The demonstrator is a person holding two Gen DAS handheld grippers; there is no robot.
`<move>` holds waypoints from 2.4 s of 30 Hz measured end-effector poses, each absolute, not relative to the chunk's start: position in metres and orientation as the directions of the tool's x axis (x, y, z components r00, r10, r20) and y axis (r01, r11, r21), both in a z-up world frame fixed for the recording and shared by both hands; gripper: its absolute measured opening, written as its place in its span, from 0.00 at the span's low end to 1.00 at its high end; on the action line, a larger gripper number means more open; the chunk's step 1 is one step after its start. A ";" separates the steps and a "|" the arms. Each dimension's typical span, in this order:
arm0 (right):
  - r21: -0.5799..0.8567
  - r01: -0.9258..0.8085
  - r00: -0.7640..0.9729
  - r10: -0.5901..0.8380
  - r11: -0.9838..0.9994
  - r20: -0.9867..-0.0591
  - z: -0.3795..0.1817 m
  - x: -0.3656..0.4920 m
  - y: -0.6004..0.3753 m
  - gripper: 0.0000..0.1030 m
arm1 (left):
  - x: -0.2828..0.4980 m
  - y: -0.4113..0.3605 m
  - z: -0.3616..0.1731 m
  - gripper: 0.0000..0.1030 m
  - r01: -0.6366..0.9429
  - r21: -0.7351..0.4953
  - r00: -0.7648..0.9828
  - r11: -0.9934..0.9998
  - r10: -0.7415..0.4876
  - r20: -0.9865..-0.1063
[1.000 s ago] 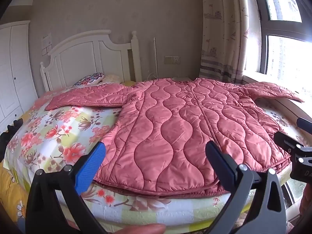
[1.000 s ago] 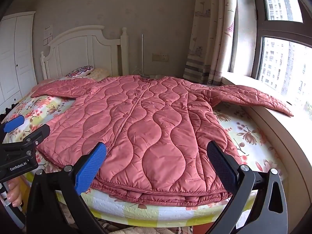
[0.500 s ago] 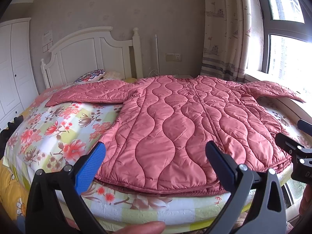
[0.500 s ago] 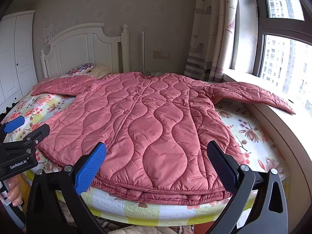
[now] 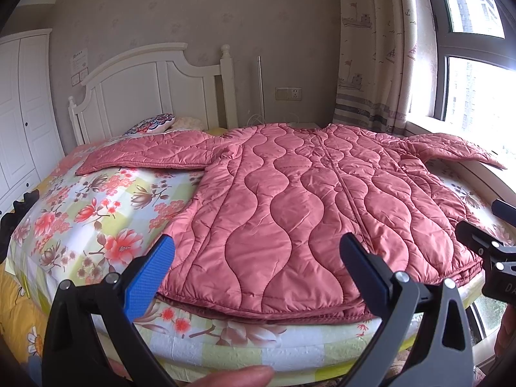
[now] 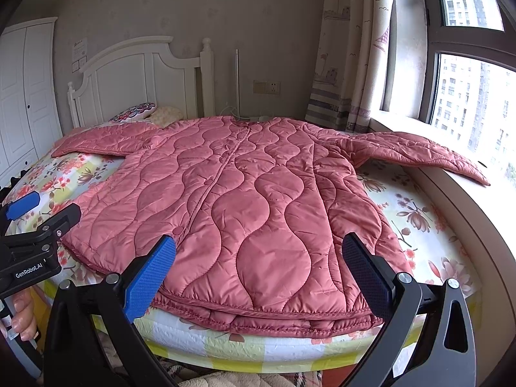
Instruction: Fold large clothes
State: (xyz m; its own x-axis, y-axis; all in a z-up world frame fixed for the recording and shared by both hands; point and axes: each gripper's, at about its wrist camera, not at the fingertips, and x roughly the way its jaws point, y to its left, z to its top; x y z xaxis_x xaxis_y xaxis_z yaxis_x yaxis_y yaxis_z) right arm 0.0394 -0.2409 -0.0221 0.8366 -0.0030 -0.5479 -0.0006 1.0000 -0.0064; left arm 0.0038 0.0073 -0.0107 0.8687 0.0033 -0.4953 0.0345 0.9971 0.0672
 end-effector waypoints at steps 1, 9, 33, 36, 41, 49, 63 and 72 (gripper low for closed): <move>-0.008 -0.001 0.837 -0.004 1.000 -0.548 -0.022 0.040 -0.241 0.96 | 0.004 0.007 -0.011 0.98 0.035 0.067 0.869 0.997 0.003 -0.495; -0.004 0.000 0.834 -0.002 1.000 -0.551 -0.022 0.040 -0.241 0.96 | 0.004 0.008 -0.011 0.98 0.035 0.067 0.868 0.997 0.003 -0.497; 0.003 0.003 0.830 -0.001 1.000 -0.558 -0.023 0.041 -0.242 0.96 | 0.004 0.008 -0.011 0.98 0.034 0.067 0.867 0.997 0.004 -0.497; 0.004 0.003 0.830 0.000 1.000 -0.558 -0.023 0.042 -0.243 0.96 | 0.004 0.007 -0.011 0.98 0.034 0.067 0.867 0.997 0.004 -0.499; 0.005 0.001 0.829 0.002 1.000 -0.559 -0.024 0.042 -0.242 0.96 | 0.004 0.008 -0.011 0.98 0.034 0.067 0.867 0.997 0.004 -0.499; 0.007 0.000 0.826 0.004 1.000 -0.563 -0.026 0.042 -0.242 0.96 | 0.004 0.009 -0.012 0.98 0.038 0.065 0.861 0.997 0.001 -0.508; 0.200 0.344 0.734 -0.130 0.917 -0.667 -0.028 0.164 -0.394 0.96 | 0.228 0.023 -0.045 0.98 0.187 0.130 0.626 0.974 -0.016 -0.780; 0.424 0.601 0.680 -0.155 0.677 -0.716 -0.060 0.264 -0.507 0.96 | 0.290 0.054 -0.083 0.98 0.161 -0.017 0.589 0.987 -0.110 -0.800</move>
